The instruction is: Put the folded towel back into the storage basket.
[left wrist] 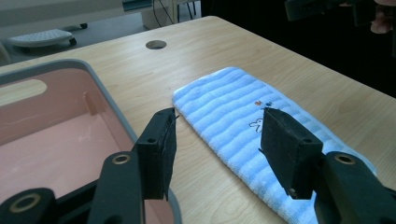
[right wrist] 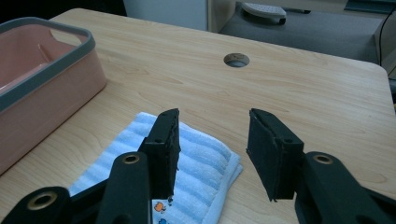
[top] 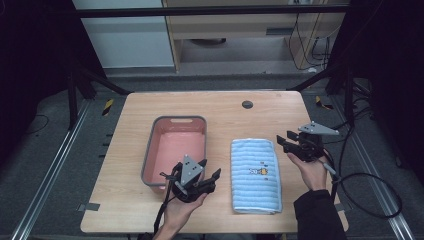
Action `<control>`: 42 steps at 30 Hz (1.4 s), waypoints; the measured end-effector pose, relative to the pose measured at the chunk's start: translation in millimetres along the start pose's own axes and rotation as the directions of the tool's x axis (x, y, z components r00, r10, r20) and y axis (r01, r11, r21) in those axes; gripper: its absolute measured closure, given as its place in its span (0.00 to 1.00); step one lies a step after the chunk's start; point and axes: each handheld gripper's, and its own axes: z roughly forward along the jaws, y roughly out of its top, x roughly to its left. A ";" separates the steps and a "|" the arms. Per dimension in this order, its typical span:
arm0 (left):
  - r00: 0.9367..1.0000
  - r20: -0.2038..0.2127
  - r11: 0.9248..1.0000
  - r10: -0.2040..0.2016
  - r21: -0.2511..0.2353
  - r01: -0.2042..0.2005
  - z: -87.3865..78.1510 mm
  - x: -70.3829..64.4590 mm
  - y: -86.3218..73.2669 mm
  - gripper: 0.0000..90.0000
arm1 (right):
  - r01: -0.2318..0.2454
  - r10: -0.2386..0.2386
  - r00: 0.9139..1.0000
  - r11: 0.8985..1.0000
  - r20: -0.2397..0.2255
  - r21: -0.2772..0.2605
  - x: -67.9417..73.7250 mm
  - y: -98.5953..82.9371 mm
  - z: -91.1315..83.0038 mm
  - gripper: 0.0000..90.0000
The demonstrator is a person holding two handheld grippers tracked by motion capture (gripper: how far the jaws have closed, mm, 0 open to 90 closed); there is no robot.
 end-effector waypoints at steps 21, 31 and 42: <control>0.999 0.041 0.996 0.031 0.078 -0.034 33.8 -30.8 -16.1 0.54 | -0.009 0.009 1.000 0.997 0.011 0.072 -10.3 -19.9 28.6 0.58; 0.998 0.056 0.990 0.042 0.129 -0.049 46.3 -42.4 -33.0 0.54 | -0.023 0.023 1.000 0.994 0.000 0.104 -14.2 -34.8 43.3 0.57; 0.997 0.062 0.979 0.046 0.197 -0.057 62.9 -48.1 -47.4 0.54 | 0.018 -0.016 1.000 0.990 -0.014 0.138 -7.3 -41.6 56.5 0.57</control>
